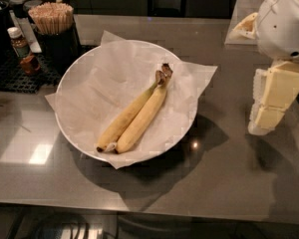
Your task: Pick banana from white bowl
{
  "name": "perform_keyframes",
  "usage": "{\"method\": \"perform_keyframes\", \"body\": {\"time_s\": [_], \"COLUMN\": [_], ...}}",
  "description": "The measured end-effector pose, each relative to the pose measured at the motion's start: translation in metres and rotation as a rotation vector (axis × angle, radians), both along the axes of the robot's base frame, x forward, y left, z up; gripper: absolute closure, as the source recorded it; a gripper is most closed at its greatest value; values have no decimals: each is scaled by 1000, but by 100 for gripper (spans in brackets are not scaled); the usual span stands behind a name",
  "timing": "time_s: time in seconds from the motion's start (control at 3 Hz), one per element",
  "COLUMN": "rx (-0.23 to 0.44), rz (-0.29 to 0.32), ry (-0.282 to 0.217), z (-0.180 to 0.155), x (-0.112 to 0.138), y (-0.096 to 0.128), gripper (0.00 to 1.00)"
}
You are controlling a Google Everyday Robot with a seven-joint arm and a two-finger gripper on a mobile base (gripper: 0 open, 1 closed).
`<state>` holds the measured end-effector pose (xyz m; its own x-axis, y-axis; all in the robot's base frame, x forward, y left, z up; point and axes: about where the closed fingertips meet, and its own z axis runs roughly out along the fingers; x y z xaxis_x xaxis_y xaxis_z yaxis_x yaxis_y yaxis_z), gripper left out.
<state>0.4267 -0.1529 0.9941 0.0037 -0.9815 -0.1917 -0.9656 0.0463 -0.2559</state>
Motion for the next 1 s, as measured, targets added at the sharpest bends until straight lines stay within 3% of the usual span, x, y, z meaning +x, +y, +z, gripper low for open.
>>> {"method": "perform_keyframes", "body": {"time_s": [0.33, 0.67, 1.0], "rx": [2, 26, 58], "rz": [207, 339, 385], "ry": [16, 47, 87], "z": [8, 7, -4], "x": [-14, -16, -1], "y": [52, 89, 110], "gripper": [0, 0, 0]}}
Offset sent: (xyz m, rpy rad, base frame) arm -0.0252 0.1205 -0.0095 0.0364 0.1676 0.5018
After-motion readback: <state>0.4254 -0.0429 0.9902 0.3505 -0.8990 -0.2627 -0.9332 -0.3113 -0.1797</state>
